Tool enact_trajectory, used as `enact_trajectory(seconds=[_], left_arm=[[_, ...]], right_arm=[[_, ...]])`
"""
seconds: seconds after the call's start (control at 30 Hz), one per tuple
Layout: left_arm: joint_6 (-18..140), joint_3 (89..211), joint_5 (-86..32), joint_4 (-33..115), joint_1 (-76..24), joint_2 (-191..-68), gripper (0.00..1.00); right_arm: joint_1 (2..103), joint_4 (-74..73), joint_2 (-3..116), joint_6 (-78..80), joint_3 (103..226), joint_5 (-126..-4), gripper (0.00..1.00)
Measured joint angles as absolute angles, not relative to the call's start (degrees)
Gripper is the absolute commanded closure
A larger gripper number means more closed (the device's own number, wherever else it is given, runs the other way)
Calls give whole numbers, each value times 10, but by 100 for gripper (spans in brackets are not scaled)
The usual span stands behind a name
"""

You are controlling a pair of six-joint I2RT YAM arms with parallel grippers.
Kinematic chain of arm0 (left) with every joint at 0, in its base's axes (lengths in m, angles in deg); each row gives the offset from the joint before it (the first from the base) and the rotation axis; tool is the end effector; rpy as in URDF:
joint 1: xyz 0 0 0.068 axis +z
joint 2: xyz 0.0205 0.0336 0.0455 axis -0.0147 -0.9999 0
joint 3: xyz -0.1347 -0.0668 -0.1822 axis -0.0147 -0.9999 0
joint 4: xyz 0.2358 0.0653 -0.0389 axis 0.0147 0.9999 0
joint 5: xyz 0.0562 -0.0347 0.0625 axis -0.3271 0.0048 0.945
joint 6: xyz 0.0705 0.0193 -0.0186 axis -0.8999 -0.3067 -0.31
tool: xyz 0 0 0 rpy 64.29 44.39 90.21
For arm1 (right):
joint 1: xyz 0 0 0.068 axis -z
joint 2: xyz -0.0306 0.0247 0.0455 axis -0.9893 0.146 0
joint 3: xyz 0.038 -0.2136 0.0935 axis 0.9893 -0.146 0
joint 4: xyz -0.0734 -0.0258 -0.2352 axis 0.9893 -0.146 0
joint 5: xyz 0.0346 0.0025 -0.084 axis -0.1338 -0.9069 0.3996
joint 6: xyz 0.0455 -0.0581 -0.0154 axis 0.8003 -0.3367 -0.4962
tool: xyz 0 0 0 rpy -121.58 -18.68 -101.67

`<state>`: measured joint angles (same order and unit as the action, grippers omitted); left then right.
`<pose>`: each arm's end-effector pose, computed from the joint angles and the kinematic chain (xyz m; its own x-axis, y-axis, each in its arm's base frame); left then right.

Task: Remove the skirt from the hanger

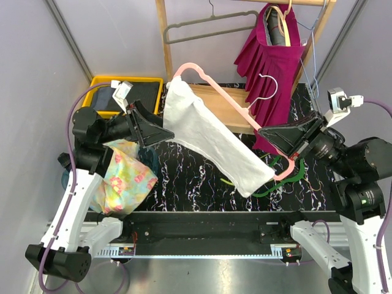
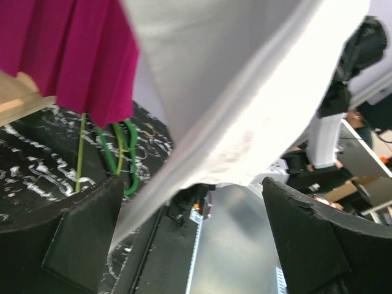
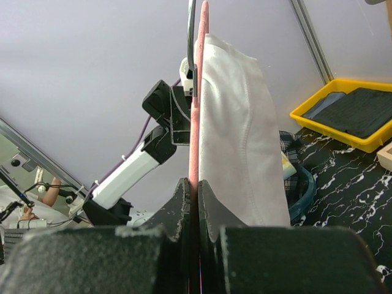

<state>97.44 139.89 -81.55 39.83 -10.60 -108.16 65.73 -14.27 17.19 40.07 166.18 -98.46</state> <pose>0.1944 -0.0971 0.4073 -0.5852 -0.2297 -0.7777 0.7675 0.1528 -0.6226 0.1009 0.0724 0.4906 -0.3294 0.4671 -0.8205 -0.8044 0.3163 0.5029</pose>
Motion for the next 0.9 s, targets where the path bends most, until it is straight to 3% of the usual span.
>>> enact_trajectory(seconds=[0.07, 0.1, 0.2, 0.23, 0.37, 0.47, 0.6, 0.67, 0.77, 0.9], left_arm=[[998, 1399, -826, 374, -109, -1082, 14], [1008, 1399, -830, 363, -111, -1082, 36], [1031, 1400, -843, 341, -116, -1084, 80], [1036, 1401, -849, 332, -119, -1085, 100], [1038, 1407, -869, 315, -123, -1091, 100], [978, 1449, -887, 385, -120, -1097, 100], [812, 1631, -908, 584, -57, -1135, 100], [777, 1704, -934, 617, 58, -1142, 100], [890, 1697, -992, 453, 296, -1130, 100], [1006, 1725, -1026, 325, 462, -1188, 100]], right_arm=[[657, -128, 173, 406, 1652, -984, 100], [657, -119, 173, 410, 1645, -984, 100], [657, -87, 173, 422, 1621, -983, 100], [657, -72, 174, 427, 1610, -982, 100], [657, -34, 184, 440, 1575, -973, 100], [657, -56, 194, 408, 1577, -955, 100], [656, -154, 189, 325, 1596, -913, 100], [652, -194, 173, 293, 1602, -901, 100], [647, -246, 128, 251, 1606, -886, 100], [650, -311, 64, 209, 1621, -830, 100]])
